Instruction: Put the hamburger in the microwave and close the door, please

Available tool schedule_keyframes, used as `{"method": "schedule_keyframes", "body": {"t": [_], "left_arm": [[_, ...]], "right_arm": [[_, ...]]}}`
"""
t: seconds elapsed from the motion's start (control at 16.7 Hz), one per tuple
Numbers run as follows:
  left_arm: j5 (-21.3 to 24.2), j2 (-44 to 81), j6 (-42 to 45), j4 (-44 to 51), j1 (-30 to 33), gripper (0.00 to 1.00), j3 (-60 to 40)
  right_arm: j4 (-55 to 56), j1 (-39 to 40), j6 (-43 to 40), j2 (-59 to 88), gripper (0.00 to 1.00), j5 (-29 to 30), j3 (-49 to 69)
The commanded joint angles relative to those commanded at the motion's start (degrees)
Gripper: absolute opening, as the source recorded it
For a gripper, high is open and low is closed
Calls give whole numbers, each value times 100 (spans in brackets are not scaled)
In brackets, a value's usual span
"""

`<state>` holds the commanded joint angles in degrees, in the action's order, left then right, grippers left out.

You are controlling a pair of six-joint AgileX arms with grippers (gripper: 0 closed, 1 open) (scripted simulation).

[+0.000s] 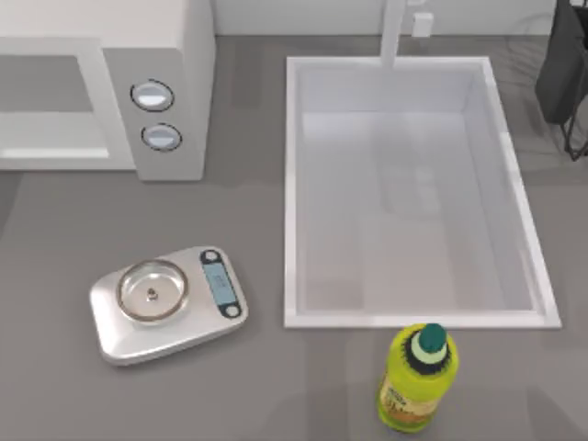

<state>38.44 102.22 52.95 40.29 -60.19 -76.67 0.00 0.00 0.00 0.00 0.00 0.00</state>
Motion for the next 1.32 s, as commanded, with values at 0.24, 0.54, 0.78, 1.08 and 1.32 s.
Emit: {"method": "schedule_keyframes", "body": {"t": [0.24, 0.54, 0.78, 1.08, 1.32], "left_arm": [[12, 218, 10, -1064, -27, 0, 518], [27, 566, 41, -1816, -25, 0, 1164], [29, 549, 39, -1806, -10, 0, 1168], [-196, 55, -322, -2138, 229, 0, 1661], [-310, -732, -708, -2543, 551, 0, 2729]], "right_arm": [[0, 0, 0, 0, 100, 0, 0], [0, 0, 0, 0, 100, 0, 0], [0, 0, 0, 0, 100, 0, 0], [0, 0, 0, 0, 100, 0, 0], [0, 0, 0, 0, 100, 0, 0]]}}
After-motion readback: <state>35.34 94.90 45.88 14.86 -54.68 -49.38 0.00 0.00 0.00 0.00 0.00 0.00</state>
